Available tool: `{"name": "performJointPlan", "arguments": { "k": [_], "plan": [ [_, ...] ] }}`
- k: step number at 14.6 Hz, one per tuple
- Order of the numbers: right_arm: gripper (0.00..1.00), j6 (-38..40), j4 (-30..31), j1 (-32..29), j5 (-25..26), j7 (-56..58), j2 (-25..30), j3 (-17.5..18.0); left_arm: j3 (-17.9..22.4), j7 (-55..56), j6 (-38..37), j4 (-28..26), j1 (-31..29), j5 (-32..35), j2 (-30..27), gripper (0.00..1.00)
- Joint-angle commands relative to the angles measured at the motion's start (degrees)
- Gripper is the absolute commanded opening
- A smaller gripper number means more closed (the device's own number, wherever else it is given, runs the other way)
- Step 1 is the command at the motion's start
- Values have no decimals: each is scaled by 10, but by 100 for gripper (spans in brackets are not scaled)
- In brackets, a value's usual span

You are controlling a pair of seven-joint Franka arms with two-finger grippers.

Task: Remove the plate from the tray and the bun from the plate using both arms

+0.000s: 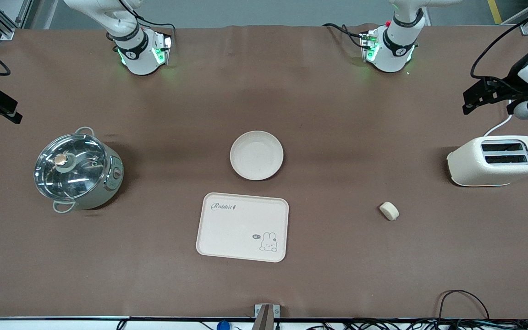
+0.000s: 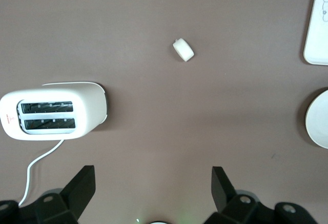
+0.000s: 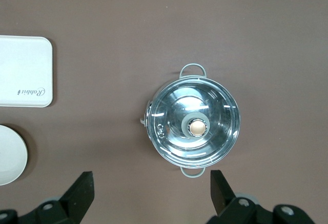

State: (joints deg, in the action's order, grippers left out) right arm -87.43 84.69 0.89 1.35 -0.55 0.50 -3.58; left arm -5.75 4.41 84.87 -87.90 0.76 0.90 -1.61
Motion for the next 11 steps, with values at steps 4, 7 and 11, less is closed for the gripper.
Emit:
{"name": "performJointPlan", "arguments": {
  "k": [4, 7, 11],
  "plan": [
    [100, -8, -2, 2, -3, 4, 2, -3, 3, -8, 6, -17, 1, -10, -21, 100],
    [100, -12, -1, 6, -2, 2, 3, -2, 3, -9, 6, -12, 0, -10, -20, 100],
    [100, -29, 6, 2, -2, 2, 1, -1, 6, -6, 5, 1, -1, -17, -12, 100]
  ]
}}
